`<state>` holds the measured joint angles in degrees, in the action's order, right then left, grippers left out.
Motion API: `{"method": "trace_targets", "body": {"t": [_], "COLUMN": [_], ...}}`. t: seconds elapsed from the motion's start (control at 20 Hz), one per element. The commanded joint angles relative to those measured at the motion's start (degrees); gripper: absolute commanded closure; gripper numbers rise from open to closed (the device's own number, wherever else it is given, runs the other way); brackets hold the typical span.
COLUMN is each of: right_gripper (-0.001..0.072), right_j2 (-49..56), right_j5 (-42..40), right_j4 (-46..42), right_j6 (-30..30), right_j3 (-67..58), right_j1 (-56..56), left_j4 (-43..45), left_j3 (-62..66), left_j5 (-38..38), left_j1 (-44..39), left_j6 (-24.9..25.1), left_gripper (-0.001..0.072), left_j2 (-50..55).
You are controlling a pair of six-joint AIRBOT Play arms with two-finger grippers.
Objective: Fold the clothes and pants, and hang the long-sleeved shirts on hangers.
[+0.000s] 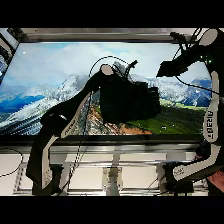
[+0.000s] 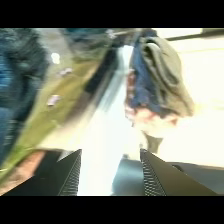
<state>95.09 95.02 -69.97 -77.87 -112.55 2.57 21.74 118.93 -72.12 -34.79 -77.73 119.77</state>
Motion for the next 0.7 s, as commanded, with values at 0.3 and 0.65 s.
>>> {"method": "trace_targets", "body": {"t": [0.3,0.65], "right_gripper": [0.0697,0.0698], "right_j2": [0.7,12.7], "right_j5": [-15.1,-15.6], "right_j4": [6.2,14.3], "right_j6": [4.4,8.4], "right_j3": [11.0,13.7], "right_j1": [-1.2,-10.5], "left_j4": [9.4,50.4], "left_j3": [-0.5,-4.8], "left_j5": [-5.3,-17.9], "left_j1": [11.8,16.8], "left_j6": [-0.3,-11.9], "left_gripper": [0.0685,0.0685], "left_j2": [-11.2,-21.0]}}
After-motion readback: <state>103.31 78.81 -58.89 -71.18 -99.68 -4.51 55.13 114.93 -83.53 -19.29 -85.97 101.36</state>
